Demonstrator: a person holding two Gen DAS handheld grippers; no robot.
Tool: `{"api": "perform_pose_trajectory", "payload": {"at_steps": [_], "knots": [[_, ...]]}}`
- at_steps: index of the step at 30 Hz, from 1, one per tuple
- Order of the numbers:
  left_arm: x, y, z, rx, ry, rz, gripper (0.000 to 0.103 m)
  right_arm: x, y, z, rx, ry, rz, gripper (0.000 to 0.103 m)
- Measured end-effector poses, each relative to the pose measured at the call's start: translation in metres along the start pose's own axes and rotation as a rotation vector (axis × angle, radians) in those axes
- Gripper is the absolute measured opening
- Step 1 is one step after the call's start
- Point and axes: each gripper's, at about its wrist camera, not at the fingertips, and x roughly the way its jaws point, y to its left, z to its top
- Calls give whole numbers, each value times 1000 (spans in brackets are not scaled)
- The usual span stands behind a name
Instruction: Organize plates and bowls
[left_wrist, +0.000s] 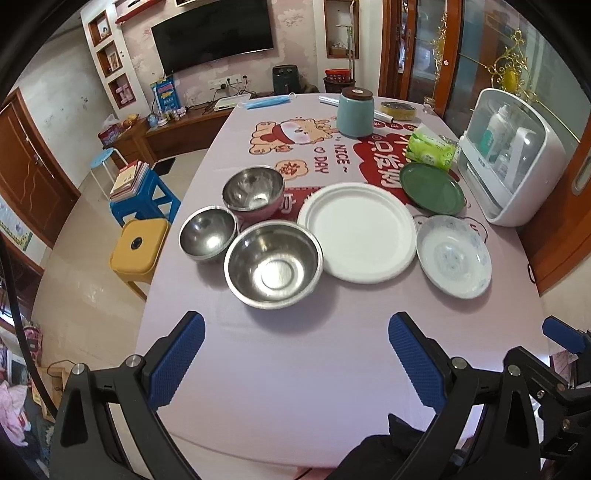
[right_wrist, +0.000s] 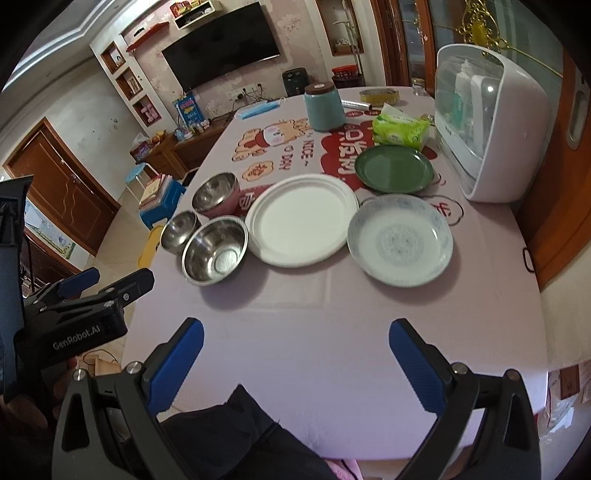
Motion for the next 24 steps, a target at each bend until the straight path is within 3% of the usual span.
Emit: {"api": "perform_pose_trajectory", "payload": {"at_steps": [9, 24], "knots": [[24, 8, 59, 37, -17, -5, 99, 19, -16, 48, 5, -41, 32, 101], [106, 26, 141, 48, 63, -52, 99, 79, -41, 122, -124, -71, 75, 101]]}}
